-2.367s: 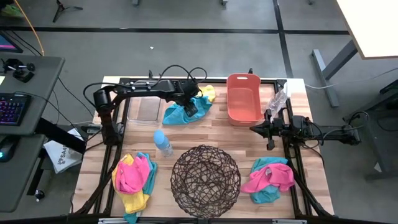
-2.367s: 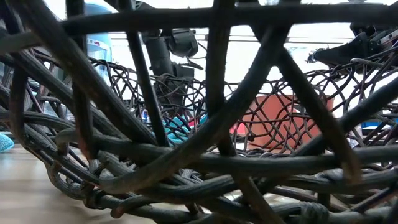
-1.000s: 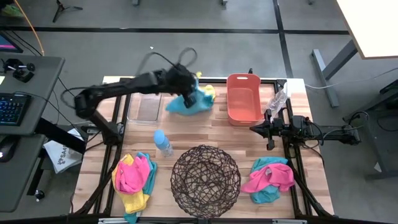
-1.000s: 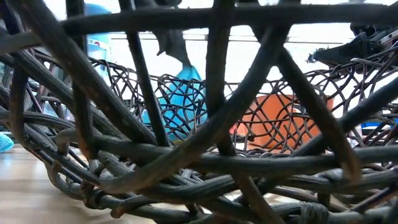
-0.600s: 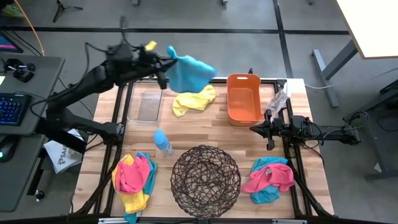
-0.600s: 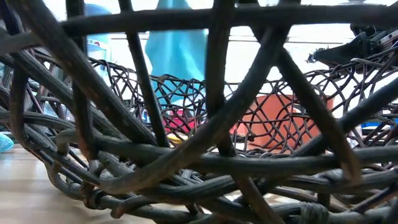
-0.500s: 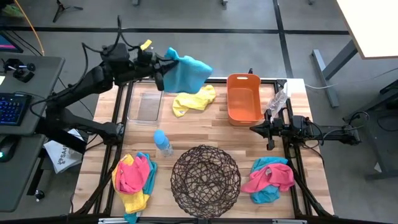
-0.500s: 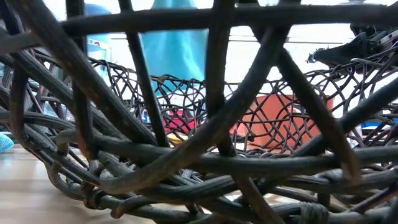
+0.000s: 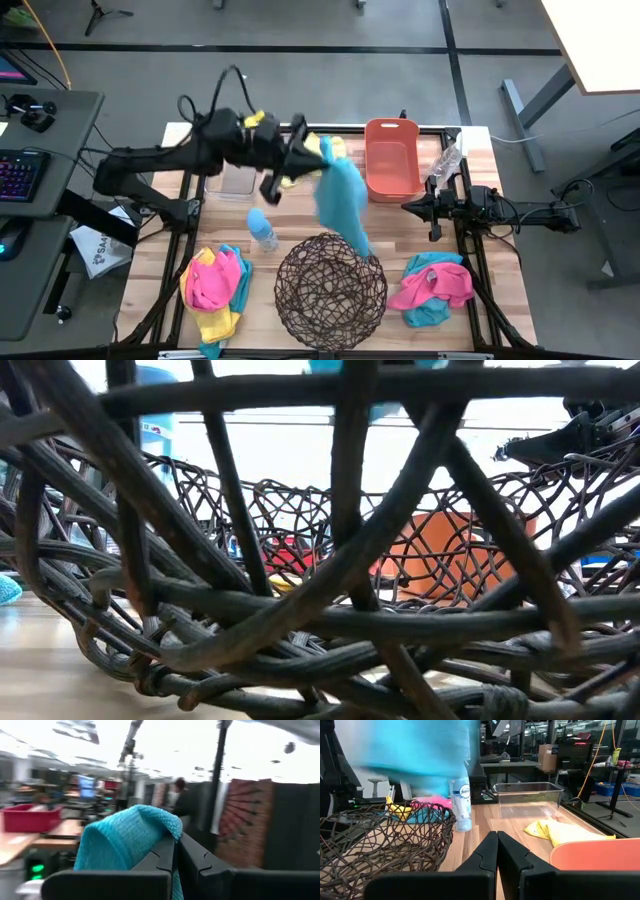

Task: Sort microfiber towel by color & place in baskets
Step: Put the top center blue towel into the wooden basket

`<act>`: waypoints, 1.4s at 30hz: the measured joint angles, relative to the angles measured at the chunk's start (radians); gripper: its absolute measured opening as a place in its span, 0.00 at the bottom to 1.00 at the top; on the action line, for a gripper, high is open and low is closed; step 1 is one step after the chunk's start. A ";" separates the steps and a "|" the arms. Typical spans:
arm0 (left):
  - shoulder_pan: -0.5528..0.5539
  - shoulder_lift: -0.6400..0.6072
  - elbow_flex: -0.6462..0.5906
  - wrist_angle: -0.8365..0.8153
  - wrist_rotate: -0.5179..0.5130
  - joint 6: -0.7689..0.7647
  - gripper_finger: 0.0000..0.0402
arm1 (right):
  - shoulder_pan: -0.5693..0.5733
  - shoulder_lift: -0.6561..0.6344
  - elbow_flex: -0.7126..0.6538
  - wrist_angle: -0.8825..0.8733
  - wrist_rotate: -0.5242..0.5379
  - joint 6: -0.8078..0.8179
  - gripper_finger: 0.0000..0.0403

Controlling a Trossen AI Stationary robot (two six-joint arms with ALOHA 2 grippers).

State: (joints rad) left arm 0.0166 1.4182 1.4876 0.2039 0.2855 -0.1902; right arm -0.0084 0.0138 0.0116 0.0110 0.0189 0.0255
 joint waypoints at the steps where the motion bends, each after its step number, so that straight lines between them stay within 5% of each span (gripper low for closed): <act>1: -0.023 0.006 0.000 -0.001 0.001 -0.002 0.00 | 0.000 0.000 0.000 0.000 0.000 0.000 0.00; 16: -0.254 0.053 -0.002 -0.234 0.027 0.063 0.00 | 0.000 0.000 0.000 0.000 0.000 0.000 0.00; 24: -0.348 0.202 -0.003 -0.087 0.017 0.061 0.00 | 0.000 0.000 0.000 0.000 0.000 0.000 0.00; 29: -0.384 0.249 -0.003 -0.144 0.015 -0.002 0.00 | 0.000 0.000 0.000 0.000 0.000 0.000 0.00; 37: -0.367 0.247 -0.003 -0.215 -0.179 -0.037 0.00 | 0.000 0.000 0.000 0.000 0.000 0.000 0.00; 42: -0.348 0.246 -0.003 -0.283 -0.218 -0.062 0.09 | 0.000 0.000 0.000 0.000 0.000 0.000 0.00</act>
State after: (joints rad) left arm -0.3317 1.6645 1.4849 -0.0787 0.0674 -0.2519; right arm -0.0082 0.0135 0.0116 0.0110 0.0188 0.0257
